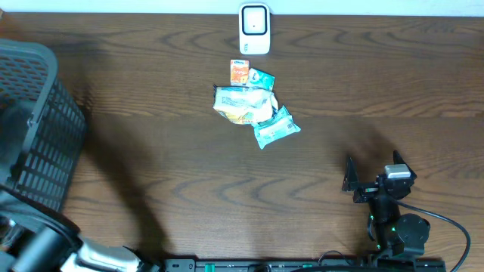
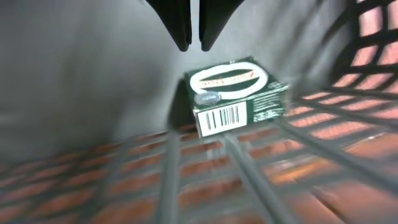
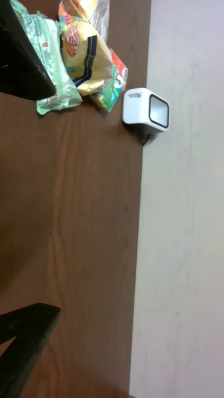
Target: Scan the item barcode
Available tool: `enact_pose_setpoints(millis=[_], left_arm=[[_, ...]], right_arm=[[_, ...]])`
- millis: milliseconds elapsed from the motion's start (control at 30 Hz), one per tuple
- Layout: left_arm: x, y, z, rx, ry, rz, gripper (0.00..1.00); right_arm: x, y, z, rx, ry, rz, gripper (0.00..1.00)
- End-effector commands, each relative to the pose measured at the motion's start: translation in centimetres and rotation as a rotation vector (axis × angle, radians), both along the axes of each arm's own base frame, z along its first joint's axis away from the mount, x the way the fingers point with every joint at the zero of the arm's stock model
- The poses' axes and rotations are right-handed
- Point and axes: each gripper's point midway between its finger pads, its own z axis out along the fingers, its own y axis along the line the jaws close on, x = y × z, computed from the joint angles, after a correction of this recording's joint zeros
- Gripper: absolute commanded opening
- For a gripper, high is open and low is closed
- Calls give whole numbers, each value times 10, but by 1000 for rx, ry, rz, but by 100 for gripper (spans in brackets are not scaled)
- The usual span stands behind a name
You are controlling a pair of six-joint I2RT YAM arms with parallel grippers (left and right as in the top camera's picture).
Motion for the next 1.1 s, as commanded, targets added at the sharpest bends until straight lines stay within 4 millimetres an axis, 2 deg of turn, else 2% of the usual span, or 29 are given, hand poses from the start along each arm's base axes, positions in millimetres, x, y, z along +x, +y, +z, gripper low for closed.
enact_pose_setpoints(millis=[0,100,167,267,333,400,433,600,767,867,1067], left_arm=[[-2,-10,42,43,-66,-31,7],[-10,-23,53,34,-60,-31,9],[-12,-24,55,35,-56,-29,30],[-8,-18,53,64,-25,-84,51],[-5,-13,45,82,26,-154,67],[-3,-10,33,85,88,-229,88],[-2,-9,27,79,112,-255,92],[-4,-6,-15,41,275,-419,93],[-29,7,-43,34,508,-452,92],[-32,12,-48,45,577,-497,92],[-18,23,-40,129,601,-579,93]], right_arm=[[0,-2,0,14,0,-9,99],[0,-2,0,13,0,-9,99],[0,-2,0,14,0,-9,99],[0,-2,0,14,0,-9,99],[0,-2,0,14,0,-9,99],[0,-2,0,14,0,-9,99],[0,-2,0,14,0,-9,99],[0,-2,0,13,0,-9,99],[0,-2,0,14,0,-9,99],[0,-2,0,14,0,-9,99],[0,-2,0,14,0,-9,99]])
